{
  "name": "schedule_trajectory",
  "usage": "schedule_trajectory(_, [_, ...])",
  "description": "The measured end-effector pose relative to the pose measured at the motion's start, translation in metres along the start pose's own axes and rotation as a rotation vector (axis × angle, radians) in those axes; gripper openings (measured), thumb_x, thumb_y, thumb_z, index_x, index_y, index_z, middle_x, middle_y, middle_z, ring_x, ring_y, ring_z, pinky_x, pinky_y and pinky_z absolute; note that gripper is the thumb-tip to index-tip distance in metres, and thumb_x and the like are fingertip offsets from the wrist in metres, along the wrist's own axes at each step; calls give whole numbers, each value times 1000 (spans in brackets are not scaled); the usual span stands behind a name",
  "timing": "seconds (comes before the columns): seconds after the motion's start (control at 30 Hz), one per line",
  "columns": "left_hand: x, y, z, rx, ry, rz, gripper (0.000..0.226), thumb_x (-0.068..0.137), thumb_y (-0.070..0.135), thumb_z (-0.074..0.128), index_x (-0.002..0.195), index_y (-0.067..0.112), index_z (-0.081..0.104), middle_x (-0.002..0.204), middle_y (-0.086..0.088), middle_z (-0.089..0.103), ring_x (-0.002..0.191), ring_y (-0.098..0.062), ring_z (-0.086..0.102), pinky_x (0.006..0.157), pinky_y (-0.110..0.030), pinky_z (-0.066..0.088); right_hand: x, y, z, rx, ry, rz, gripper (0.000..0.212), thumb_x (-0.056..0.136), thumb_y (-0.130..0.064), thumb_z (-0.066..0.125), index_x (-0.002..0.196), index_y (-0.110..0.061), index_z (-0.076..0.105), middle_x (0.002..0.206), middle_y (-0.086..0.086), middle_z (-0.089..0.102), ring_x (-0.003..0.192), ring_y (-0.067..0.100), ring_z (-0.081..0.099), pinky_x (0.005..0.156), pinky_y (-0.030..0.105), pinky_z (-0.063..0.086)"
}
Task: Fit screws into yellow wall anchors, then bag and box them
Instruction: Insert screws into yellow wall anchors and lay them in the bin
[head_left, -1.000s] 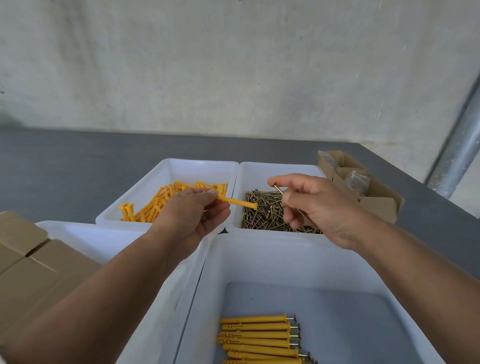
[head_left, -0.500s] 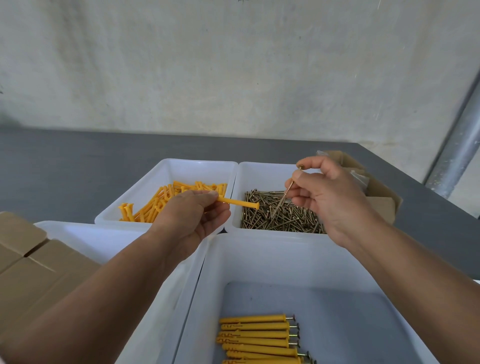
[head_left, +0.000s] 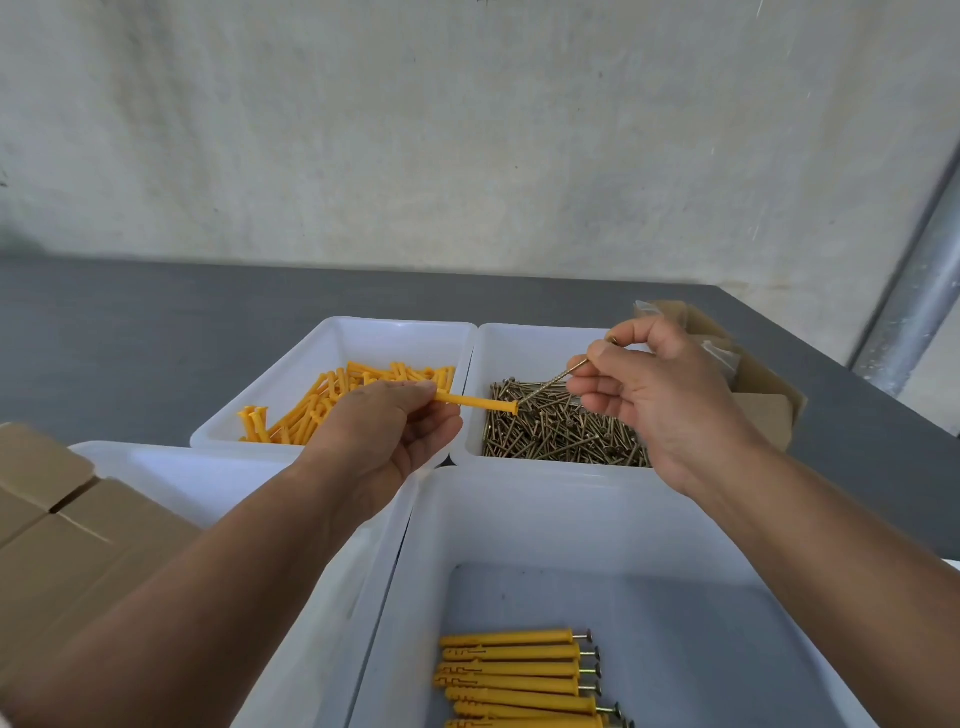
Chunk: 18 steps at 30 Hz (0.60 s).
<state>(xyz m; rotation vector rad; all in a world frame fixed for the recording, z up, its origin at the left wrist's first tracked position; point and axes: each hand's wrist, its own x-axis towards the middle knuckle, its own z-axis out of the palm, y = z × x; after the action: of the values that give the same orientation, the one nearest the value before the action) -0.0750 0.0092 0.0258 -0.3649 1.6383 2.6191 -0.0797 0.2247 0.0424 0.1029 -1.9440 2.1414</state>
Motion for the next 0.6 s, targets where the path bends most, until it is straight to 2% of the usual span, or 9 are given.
schedule_trajectory(0.3, [-3,4,3,-114,15,-13,13,96,0,54,89,-6,63,68,-14,71,61,-19,72,52,-28,57,-5,-2,3,20,-36,71,7,95,-9,60,91,-12,55,77,8,75,74,21,74,62,27,59])
schedule_trajectory(0.5, [-6,3,4,-52,-26,10,11,97,0,53,92,-5,61,66,-12,70,61,-17,71,53,-27,57,-4,3,-1,-306,-119,145,12,85,-6,65,77,-15,64,65,1,62,59,12,59,55,26,48])
schedule_trajectory(0.6, [-7,1,4,45,-76,43,9,97,1,53,92,-3,59,66,-12,69,62,-17,71,56,-27,58,-7,2,0,-402,-221,162,11,87,-5,64,83,-15,67,66,1,63,58,11,61,54,25,50])
